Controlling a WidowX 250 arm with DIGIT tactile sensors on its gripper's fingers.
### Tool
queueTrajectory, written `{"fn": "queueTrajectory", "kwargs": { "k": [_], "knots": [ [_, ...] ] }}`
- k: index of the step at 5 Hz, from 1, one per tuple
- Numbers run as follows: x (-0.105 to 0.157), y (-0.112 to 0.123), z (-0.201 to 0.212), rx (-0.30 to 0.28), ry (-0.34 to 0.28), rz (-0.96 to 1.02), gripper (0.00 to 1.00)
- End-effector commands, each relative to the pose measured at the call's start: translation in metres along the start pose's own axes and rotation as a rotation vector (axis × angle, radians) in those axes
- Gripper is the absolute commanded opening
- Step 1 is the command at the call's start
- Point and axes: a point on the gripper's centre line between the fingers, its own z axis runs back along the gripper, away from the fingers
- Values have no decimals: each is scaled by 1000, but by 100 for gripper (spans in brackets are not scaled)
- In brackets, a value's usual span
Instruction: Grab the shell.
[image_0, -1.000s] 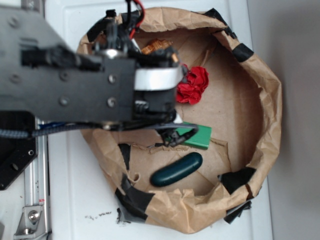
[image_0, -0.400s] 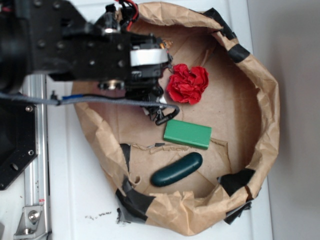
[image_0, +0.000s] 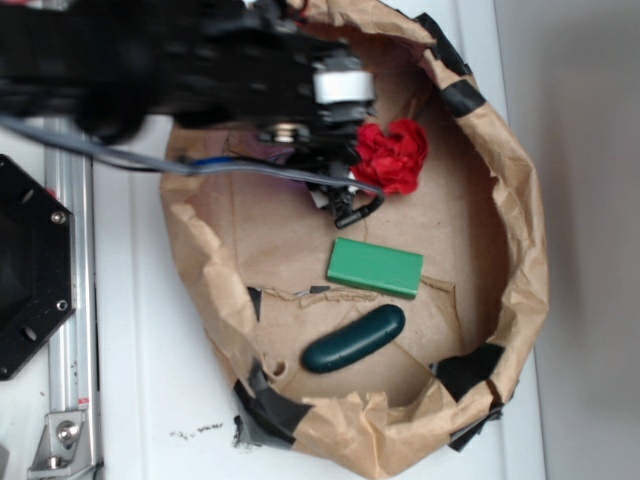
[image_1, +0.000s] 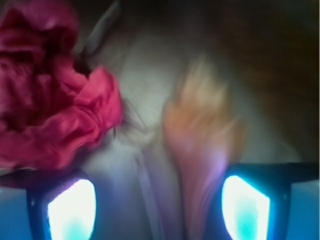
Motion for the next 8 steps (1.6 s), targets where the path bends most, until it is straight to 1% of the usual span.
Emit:
{"fn": "queueTrajectory", "kwargs": {
  "k": [1,2,3,4,5,7,8],
  "knots": [
    [-1,15,4,67,-12,-258,100],
    [-5,29,-3,92,6,-351,100],
    [-6,28,-1,77,20,-318,0],
    [-7,26,-1,36,25,-325,0],
    [-6,25,3,-36,23,-330,0],
    [-2,22,20,-70,-10,-322,0],
    [5,24,38,-134,-70,-304,100]
  ]
}}
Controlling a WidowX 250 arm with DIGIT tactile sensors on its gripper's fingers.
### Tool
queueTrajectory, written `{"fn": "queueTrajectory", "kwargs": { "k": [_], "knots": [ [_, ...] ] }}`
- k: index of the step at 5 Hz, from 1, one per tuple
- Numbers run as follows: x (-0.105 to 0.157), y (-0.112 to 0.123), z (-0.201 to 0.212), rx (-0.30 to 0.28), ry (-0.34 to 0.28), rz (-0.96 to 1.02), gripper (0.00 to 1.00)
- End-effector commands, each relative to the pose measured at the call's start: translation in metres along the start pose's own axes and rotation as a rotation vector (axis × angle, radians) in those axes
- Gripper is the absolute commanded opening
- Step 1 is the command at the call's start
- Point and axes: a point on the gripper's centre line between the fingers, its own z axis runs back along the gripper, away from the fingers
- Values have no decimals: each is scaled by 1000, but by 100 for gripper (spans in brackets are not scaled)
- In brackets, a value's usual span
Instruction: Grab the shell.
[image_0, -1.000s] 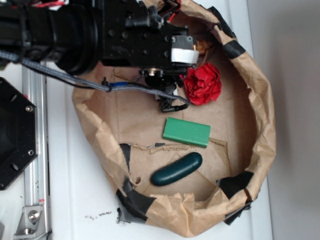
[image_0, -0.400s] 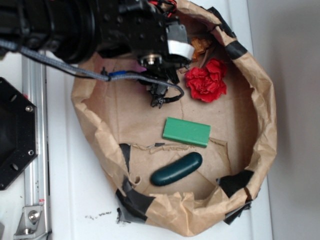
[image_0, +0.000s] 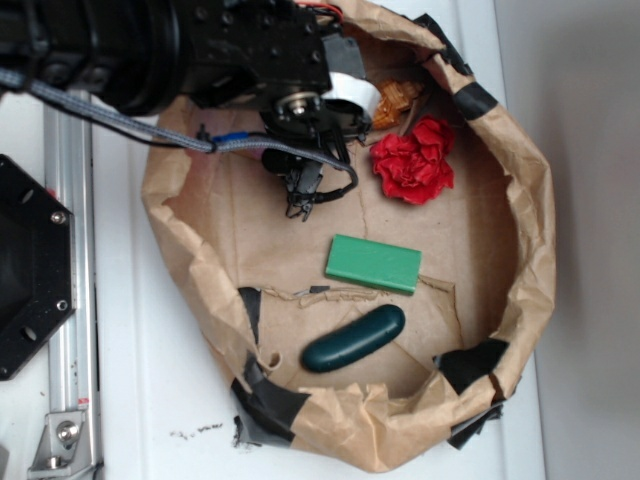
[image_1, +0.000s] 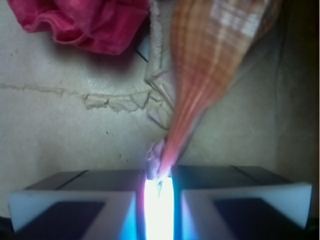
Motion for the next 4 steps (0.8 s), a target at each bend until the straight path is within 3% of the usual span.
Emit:
{"fn": "queueTrajectory", "kwargs": {
  "k": [1,2,4],
  "knots": [
    [23,25,48,-28,-206,69,100],
    [34,28,43,3,-223,57,100],
    [42,27,13,13,-169,3,100]
  ]
}}
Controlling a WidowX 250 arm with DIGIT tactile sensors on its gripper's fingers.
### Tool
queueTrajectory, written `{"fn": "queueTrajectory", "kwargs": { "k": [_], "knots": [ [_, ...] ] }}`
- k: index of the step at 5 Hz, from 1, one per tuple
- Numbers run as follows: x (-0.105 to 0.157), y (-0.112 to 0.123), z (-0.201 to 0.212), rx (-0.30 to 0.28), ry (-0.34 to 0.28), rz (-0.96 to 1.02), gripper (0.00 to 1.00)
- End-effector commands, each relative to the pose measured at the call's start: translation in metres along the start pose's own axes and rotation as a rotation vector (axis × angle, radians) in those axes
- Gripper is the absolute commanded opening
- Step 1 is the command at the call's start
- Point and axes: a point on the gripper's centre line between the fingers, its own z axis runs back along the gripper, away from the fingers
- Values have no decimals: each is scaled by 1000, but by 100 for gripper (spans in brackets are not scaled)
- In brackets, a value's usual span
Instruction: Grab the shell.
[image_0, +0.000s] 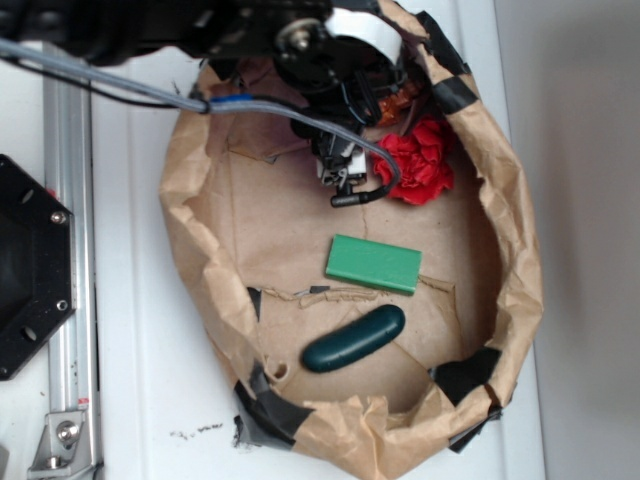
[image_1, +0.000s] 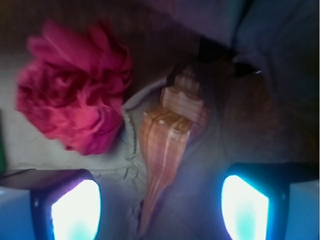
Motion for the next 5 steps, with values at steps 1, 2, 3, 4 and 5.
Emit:
{"fn": "queueTrajectory", "kwargs": {
  "k": [1,2,3,4,5],
  "knots": [
    [10,12,-14,15,-7,-45,100],
    [15,9,-18,15,-5,-65,100],
    [18,3,-29,16,14,-93,100],
    [19,2,-29,24,7,-74,0],
    [16,3,-26,19,5,-70,0]
  ]
}}
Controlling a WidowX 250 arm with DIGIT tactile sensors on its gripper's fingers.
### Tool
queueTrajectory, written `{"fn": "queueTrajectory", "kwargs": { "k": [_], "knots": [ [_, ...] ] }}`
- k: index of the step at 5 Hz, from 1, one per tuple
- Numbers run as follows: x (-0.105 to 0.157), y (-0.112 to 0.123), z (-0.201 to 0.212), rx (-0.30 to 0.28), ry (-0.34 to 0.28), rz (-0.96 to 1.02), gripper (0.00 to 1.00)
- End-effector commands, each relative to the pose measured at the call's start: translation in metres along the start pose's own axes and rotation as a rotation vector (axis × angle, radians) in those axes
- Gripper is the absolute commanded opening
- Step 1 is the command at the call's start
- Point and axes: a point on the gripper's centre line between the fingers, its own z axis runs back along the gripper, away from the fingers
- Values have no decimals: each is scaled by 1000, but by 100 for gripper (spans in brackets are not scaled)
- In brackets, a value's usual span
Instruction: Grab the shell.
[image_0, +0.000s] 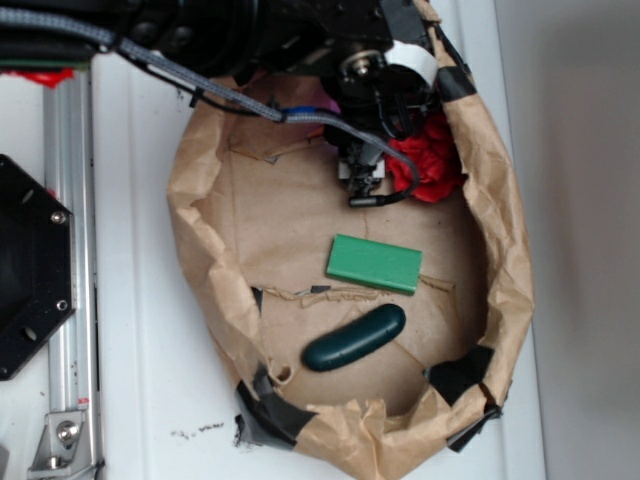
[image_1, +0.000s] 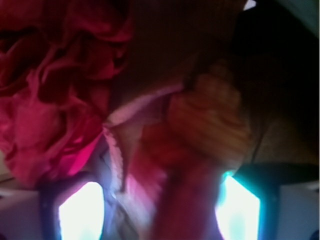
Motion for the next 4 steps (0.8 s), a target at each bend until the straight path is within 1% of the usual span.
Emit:
{"fn": "queueTrajectory", "kwargs": {
  "k": [1,2,3,4],
  "knots": [
    [0,4,4,2,-10,-14,0],
    [-3,1,13,-42,44,-31,0],
    [-10,-32,61,-55,17,-123,0],
    [-11,-73,117,-109,-38,-124,0]
  ]
}}
